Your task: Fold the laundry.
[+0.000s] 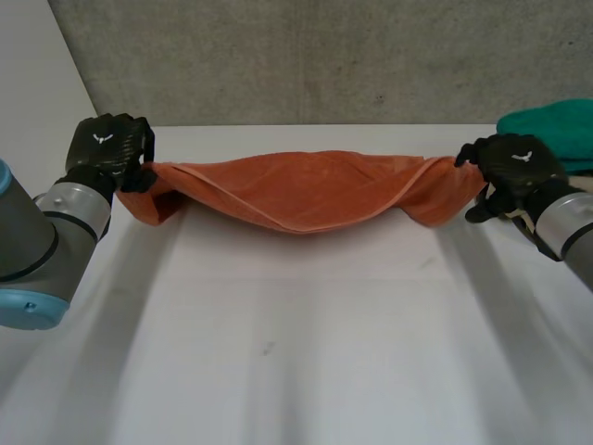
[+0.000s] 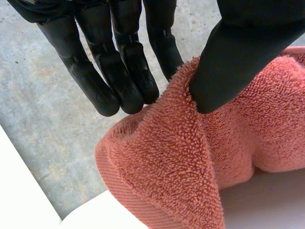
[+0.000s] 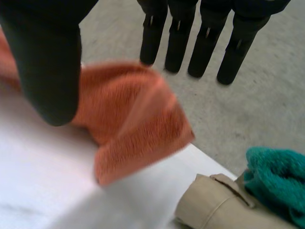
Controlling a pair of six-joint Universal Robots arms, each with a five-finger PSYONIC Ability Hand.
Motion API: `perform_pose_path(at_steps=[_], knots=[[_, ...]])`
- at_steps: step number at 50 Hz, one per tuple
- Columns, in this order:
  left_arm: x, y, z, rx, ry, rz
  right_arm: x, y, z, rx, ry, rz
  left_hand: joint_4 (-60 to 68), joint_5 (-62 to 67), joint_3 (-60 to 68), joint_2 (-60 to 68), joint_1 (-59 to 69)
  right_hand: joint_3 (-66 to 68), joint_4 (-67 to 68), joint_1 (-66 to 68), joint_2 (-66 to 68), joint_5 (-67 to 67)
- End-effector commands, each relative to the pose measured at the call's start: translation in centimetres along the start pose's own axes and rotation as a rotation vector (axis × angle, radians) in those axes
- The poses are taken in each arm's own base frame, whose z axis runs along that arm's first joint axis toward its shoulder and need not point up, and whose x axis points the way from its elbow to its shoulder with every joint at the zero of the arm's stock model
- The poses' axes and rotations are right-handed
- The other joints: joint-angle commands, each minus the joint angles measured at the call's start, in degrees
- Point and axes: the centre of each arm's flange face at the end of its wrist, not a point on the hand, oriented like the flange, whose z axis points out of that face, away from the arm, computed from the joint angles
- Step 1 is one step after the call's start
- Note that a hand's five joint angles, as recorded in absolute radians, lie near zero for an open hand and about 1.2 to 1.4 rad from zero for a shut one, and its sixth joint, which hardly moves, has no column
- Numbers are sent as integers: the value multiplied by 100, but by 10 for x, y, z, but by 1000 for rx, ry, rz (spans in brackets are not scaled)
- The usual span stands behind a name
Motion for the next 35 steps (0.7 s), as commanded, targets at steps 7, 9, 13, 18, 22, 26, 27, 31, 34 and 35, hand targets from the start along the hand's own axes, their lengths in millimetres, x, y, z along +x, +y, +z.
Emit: perform_pose_path(at_steps=[7,9,13,18,22,26,27,31,34,35], knots=[[-5,0,1,-40,-9,-13,-3,-21,-31,-339,5,291,1133,1480,1180,1135,1339,-420,-392,-454,-442,-402],[-6,0,1,-44,-8,-15,0,-20,-32,-384,34,299,1133,1480,1180,1135,1339,-855,-826,-889,-876,-837],[-6,-2,1,-46,-8,-21,3,-14,-30,-421,106,267,1133,1480,1180,1135,1339,-1564,-1535,-1598,-1585,-1546],[-6,-4,1,-56,-7,-38,-4,3,-27,-482,166,204,1133,1480,1180,1135,1339,-1969,-1940,-2002,-1990,-1950],[-5,-5,1,-57,-4,-49,-21,18,-30,-538,173,183,1133,1480,1180,1135,1339,-1969,-1940,-2002,-1990,-1950],[-6,-7,3,-54,-5,-52,-39,29,-26,-517,168,183,1133,1480,1180,1135,1339,-1919,-1890,-1952,-1940,-1900],[-5,-7,3,-53,-5,-53,-46,34,-24,-505,165,189,1133,1480,1180,1135,1339,-1919,-1890,-1952,-1940,-1900],[-6,-8,4,-52,-11,-58,-60,44,-16,-463,161,209,1133,1480,1180,1135,1339,-1851,-1823,-1885,-1873,-1833],[-7,-9,4,-54,-16,-59,-70,51,-7,-435,161,222,1133,1480,1180,1135,1339,-1683,-1655,-1717,-1704,-1665],[-7,-9,4,-55,-17,-59,-73,52,-5,-428,163,224,1133,1480,1180,1135,1339,-1666,-1638,-1700,-1687,-1648]])
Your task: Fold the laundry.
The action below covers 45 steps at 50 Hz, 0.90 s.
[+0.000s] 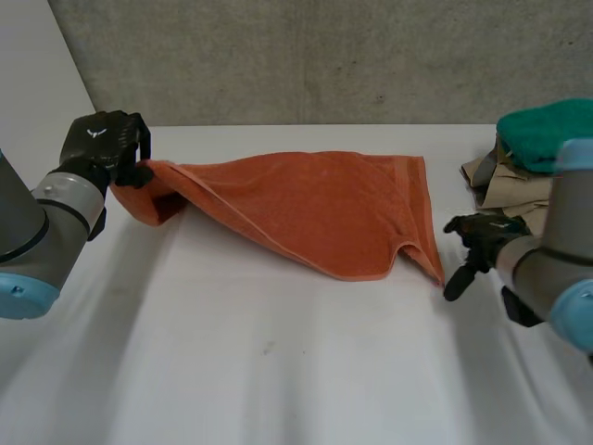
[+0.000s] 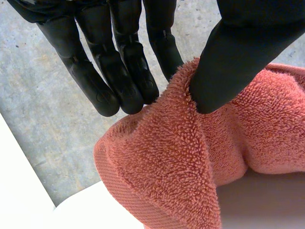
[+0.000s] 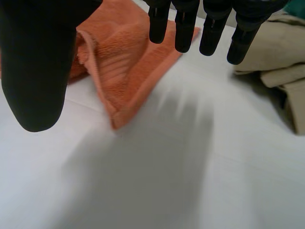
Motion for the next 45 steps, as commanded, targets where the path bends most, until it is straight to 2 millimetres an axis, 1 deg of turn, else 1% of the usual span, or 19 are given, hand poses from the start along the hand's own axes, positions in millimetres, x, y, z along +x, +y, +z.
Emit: perform_pose_path(at_steps=[1,4,6,9,12,13,16,20,21,24,25,28,29,33,36,39,43,44,45], knots=[[-2,-1,0,-3,-12,-3,-23,11,21,65,-14,32,1132,1480,1180,1135,1339,188,125,104,162,338],[-4,-2,0,-8,-19,-7,-28,15,37,90,17,29,1132,1480,1180,1135,1339,926,863,842,900,1076],[-6,-3,-1,-13,-25,-13,-27,15,50,112,59,31,1132,1480,1180,1135,1339,1613,1550,1529,1587,1763],[-6,-4,-3,-22,-27,-25,-24,15,60,121,98,34,1132,1480,1180,1135,1339,2255,2192,2171,2228,2405],[-8,-6,-5,-32,-31,-37,-21,14,67,114,123,36,1132,1480,1180,1135,1339,4452,4389,4368,4425,4602],[-8,-7,-7,-39,-32,-44,-19,13,66,106,129,39,1132,1480,1180,1135,1339,6428,6365,6344,6402,6578],[-9,-9,-10,-48,-29,-50,-13,6,61,102,133,43,1132,1480,1180,1135,1339,6448,6385,6364,6422,6598],[-12,-18,-15,-58,-31,-45,6,-25,34,152,130,46,1132,1480,1180,1135,1339,6448,6385,6364,6422,6598],[-15,-23,-19,-65,-32,-42,15,-44,19,190,111,14,1132,1480,1180,1135,1339,6448,6385,6364,6422,6598],[-17,-34,-27,-84,-19,-24,28,-67,-4,234,76,-90,1132,1480,1180,1135,1339,6448,6385,6364,6422,6598],[-18,-42,-34,-105,-4,-6,39,-82,-20,263,65,-180,1132,1480,1180,1135,1339,6448,6385,6364,6422,6598],[-21,-59,-45,-124,15,36,52,-103,-47,293,68,-319,1132,1480,1180,1135,1339,6448,6385,6364,6422,6598],[-23,-71,-52,-129,22,56,60,-116,-66,307,91,-398,1132,1480,1180,1135,1339,6448,6385,6364,6422,6598],[-25,-100,-68,-120,40,98,70,-140,-100,318,134,-440,1132,1480,1180,1135,1339,6448,6385,6364,6422,6598],[-24,-115,-75,-108,40,114,68,-144,-108,285,101,-442,1132,1480,1180,1135,1339,6448,6385,6364,6422,6598],[-25,-118,-74,-108,33,128,67,-140,-102,237,61,-443,1132,1480,1180,1135,1339,6448,6385,6364,6422,6598],[-27,-93,-57,-193,38,182,65,-128,-77,150,16,-480,1132,1480,1180,1135,1339,6448,6385,6364,6422,6598],[-27,-78,-49,-234,47,220,63,-122,-63,113,2,-509,1132,1480,1180,1135,1339,6448,6385,6364,6422,6598],[-27,-71,-43,-254,52,241,62,-118,-57,92,-5,-524,1132,1480,1180,1135,1339,6448,6385,6364,6422,6598]])
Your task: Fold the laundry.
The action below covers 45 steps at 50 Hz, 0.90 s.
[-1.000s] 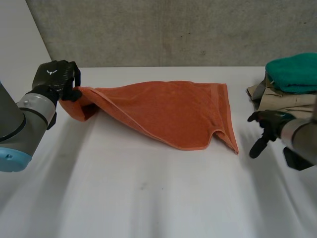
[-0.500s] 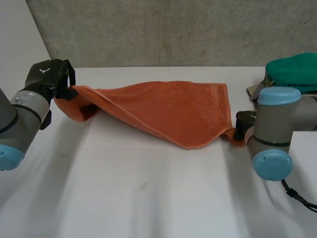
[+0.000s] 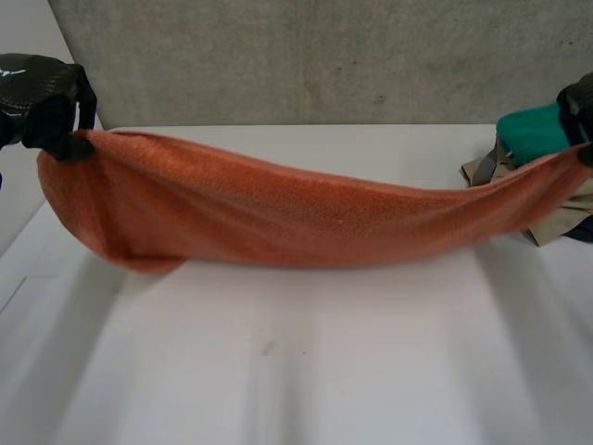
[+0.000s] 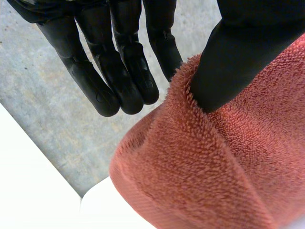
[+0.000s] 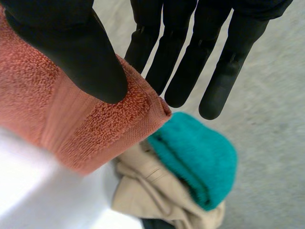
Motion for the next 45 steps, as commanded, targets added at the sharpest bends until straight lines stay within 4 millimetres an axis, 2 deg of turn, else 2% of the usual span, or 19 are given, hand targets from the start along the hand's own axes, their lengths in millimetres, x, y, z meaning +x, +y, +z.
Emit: perform_pose_path(at_steps=[1,3,6,7,10,11,14,15,18,19,23,26,30,36,37,40,43,44,45], knots=[[5,45,39,-148,25,121,-23,30,43,-140,-120,-69,1131,1480,1179,1133,1338,1180,1136,1484,1235,1334],[9,69,60,-211,46,177,-30,42,60,-178,-137,-113,1131,1480,1179,1133,1338,1180,1136,1484,1235,1334],[13,86,81,-237,57,216,-37,46,76,-181,-131,-144,1131,1480,1179,1133,1338,1180,1136,1484,1235,1334],[16,89,95,-222,60,236,-39,42,88,-153,-100,-149,1131,1480,1179,1133,1338,1180,1136,1484,1235,1334],[17,84,117,-159,45,252,-38,28,107,-60,-12,-135,1131,1480,1179,1133,1338,1180,1136,1484,1235,1334],[12,63,130,-53,5,258,-32,13,115,29,64,-107,1131,1480,1179,1133,1338,1180,1136,1484,1235,1334],[0,18,142,166,-85,245,-17,-21,123,215,200,-45,1131,1480,1179,1133,1338,1180,1136,1484,1235,1334],[-7,-11,144,306,-135,220,-5,-45,122,353,292,3,1131,1480,1179,1133,1338,1180,1136,1484,1235,1334],[-22,-55,138,535,-218,173,12,-75,116,540,410,70,1131,1480,1179,1133,1338,1180,1136,1484,1235,1334],[-29,-80,132,684,-256,141,25,-93,107,657,485,112,1131,1480,1179,1133,1338,1180,1136,1484,1235,1334],[-39,-106,123,894,-300,93,34,-113,94,818,565,134,1131,1480,1179,1133,1338,1180,1136,1484,1235,1334],[-43,-99,125,876,-308,97,32,-115,91,840,562,131,1131,1480,1179,1133,1338,1180,1136,1484,1235,1334],[-52,-77,135,800,-322,89,24,-106,95,805,521,123,1131,1480,1179,1133,1338,1180,1136,1484,1235,1334],[-56,-22,148,644,-321,70,0,-74,112,670,412,109,1131,1480,1179,1133,1338,1180,1136,1484,1235,1334],[-51,-7,150,609,-301,67,-9,-62,118,626,372,104,1131,1480,1179,1133,1338,1180,1136,1484,1235,1334],[-42,16,153,564,-256,68,-25,-41,127,555,301,95,1131,1480,1179,1133,1338,1180,1136,1484,1235,1334],[-23,58,157,477,-161,65,-50,-5,142,440,206,83,1131,1480,1179,1133,1338,1180,1136,1484,1235,1334],[-15,84,158,420,-119,65,-63,14,149,380,166,76,1131,1480,1179,1133,1338,1180,1136,1484,1235,1334],[-10,97,158,390,-99,62,-69,23,152,353,152,72,1131,1480,1179,1133,1338,1180,1136,1484,1235,1334]])
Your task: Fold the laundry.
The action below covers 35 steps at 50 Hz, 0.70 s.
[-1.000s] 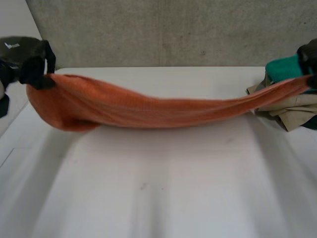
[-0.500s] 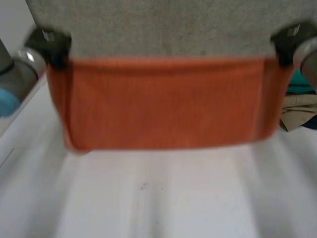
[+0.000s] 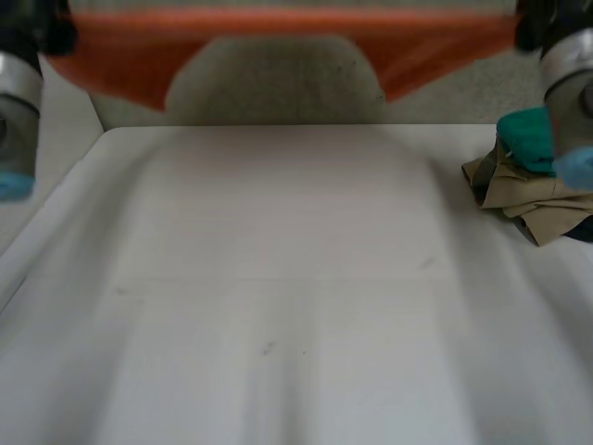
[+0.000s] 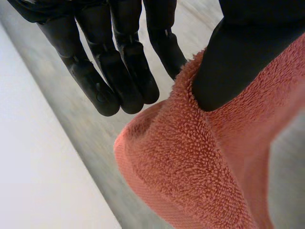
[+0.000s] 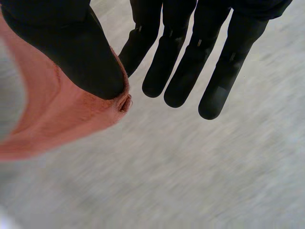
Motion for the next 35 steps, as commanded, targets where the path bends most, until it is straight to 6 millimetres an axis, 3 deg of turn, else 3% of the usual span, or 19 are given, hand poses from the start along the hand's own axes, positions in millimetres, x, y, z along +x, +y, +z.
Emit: perform_pose_path(at_steps=[1,5,8,11,17,20,25,28,31,33,35], knots=[[38,79,-58,-208,188,-35,-43,82,-36,-260,-180,-18,1130,1480,1175,1130,1338,1159,1119,1484,1235,1280],[49,115,-93,-323,266,-12,-59,121,-61,-415,-268,-67,1130,1480,1175,1130,1338,1159,1119,1484,1235,1280],[54,123,-115,-384,307,41,-64,138,-82,-524,-337,-114,1130,1480,1175,1130,1338,1159,1119,1484,1235,1280],[55,121,-139,-469,351,89,-61,140,-99,-609,-398,-157,1130,1480,1175,1130,1338,1159,1119,1484,1235,1280],[48,93,-185,-654,452,176,-34,116,-130,-776,-517,-248,1130,1480,1175,1130,1338,1159,1119,1484,1235,1280],[40,58,-217,-792,537,240,-5,98,-161,-942,-665,-327,1130,1480,1175,1130,1338,1159,1119,1484,1235,1280],[32,23,-253,-974,676,284,20,84,-188,-1054,-861,-368,1130,1480,1175,1130,1338,1159,1119,1484,1235,1280],[34,17,-262,-1009,762,304,22,88,-186,-1019,-860,-393,1130,1480,1175,1130,1338,1159,1119,1484,1235,1280],[36,22,-253,-955,785,346,18,97,-180,-993,-823,-402,1130,1480,1175,1130,1338,1159,1119,1484,1235,1280],[40,28,-237,-887,767,369,11,102,-172,-946,-779,-403,1130,1480,1175,1130,1338,1159,1119,1484,1235,1280],[50,42,-209,-782,711,381,-1,107,-160,-874,-716,-393,1130,1480,1175,1130,1338,1159,1119,1484,1235,1280]])
